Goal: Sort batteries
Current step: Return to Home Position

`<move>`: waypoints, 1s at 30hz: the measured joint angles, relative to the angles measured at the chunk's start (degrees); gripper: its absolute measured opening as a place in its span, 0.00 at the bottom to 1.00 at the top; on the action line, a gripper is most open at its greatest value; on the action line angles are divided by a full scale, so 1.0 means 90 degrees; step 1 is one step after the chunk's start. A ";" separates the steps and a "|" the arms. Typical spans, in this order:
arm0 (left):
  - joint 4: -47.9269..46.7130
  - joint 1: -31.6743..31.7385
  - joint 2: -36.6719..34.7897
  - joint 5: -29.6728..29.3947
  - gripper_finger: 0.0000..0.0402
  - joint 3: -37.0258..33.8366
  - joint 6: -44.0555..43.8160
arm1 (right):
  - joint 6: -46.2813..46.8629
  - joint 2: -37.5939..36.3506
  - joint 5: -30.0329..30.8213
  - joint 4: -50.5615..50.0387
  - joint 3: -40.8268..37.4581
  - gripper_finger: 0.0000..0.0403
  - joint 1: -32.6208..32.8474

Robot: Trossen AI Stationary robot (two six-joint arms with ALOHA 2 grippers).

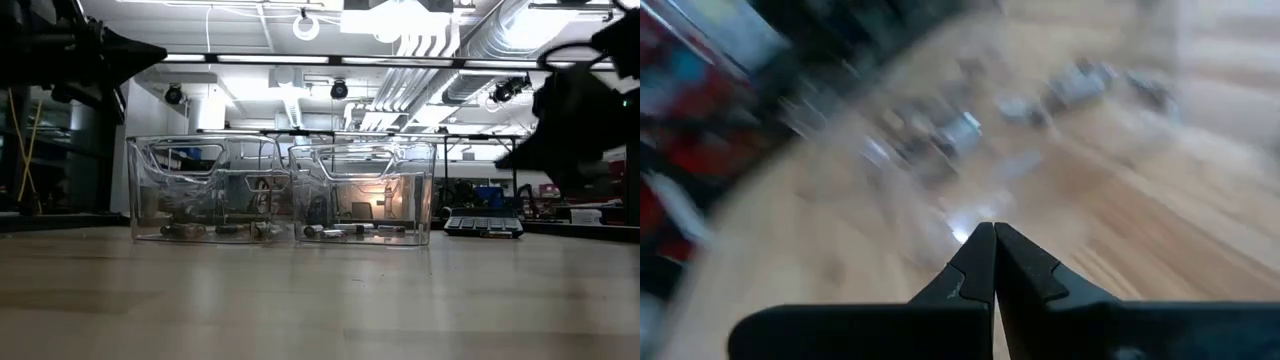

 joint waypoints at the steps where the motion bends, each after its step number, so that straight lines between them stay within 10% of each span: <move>1: -0.0045 -0.0034 0.0002 -0.0004 0.00 0.0000 0.0000 | 0.0010 -0.0395 -0.0014 -0.0045 0.0000 0.00 0.0000; 7: -0.0518 -0.0190 0.0002 0.0014 0.00 -0.0002 0.0000 | 0.0005 -0.2705 -0.0085 0.0010 0.0000 0.00 -0.0005; 30: -0.1074 -0.0489 0.0002 -0.0007 0.00 -0.0007 -0.0001 | 0.0053 -0.2670 -0.0123 0.0139 -0.0002 0.00 -0.0172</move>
